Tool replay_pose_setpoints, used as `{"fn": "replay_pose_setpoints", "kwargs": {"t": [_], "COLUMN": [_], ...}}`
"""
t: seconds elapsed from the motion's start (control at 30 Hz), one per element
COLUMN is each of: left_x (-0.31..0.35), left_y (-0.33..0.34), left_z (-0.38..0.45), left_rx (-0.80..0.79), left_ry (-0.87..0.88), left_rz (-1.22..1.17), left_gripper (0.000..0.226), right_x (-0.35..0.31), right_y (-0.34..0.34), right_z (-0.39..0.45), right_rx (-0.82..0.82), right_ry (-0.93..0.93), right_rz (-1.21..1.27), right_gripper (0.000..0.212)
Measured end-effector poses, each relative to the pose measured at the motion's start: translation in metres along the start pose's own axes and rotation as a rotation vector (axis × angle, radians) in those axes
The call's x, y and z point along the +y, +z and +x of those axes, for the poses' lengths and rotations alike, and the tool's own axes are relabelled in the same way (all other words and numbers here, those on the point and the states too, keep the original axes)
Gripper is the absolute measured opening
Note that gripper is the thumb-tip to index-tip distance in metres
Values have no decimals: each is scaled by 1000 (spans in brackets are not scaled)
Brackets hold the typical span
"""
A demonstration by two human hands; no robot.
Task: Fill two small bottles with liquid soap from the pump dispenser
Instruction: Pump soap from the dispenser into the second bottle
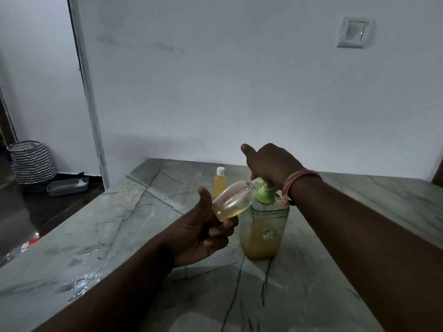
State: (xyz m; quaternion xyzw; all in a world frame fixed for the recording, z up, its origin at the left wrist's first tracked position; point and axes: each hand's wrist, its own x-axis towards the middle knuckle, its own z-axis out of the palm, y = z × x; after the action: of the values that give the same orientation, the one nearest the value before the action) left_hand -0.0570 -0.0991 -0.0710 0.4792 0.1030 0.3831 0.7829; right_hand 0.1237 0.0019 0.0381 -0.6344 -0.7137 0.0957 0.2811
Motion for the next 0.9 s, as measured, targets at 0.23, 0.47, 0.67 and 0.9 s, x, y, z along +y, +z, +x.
{"fn": "replay_pose_setpoints", "kwargs": {"t": [0.23, 0.47, 0.67, 0.9], "left_x": [-1, -3, -2, -3], "left_y": [6, 4, 6, 3], "left_z": [2, 2, 2, 3], "left_rx": [85, 159, 177, 180], "left_ry": [-9, 56, 52, 81], "left_rz": [44, 137, 129, 121], "left_gripper": [74, 78, 81, 91], "right_x": [-4, 2, -7, -4], "right_y": [-5, 7, -4, 0], "right_z": [-6, -8, -15, -8], "right_rx": [-23, 168, 135, -17], "right_ry": [4, 27, -6, 53], "right_rz": [-76, 74, -33, 7], "right_gripper": [63, 75, 57, 47]}}
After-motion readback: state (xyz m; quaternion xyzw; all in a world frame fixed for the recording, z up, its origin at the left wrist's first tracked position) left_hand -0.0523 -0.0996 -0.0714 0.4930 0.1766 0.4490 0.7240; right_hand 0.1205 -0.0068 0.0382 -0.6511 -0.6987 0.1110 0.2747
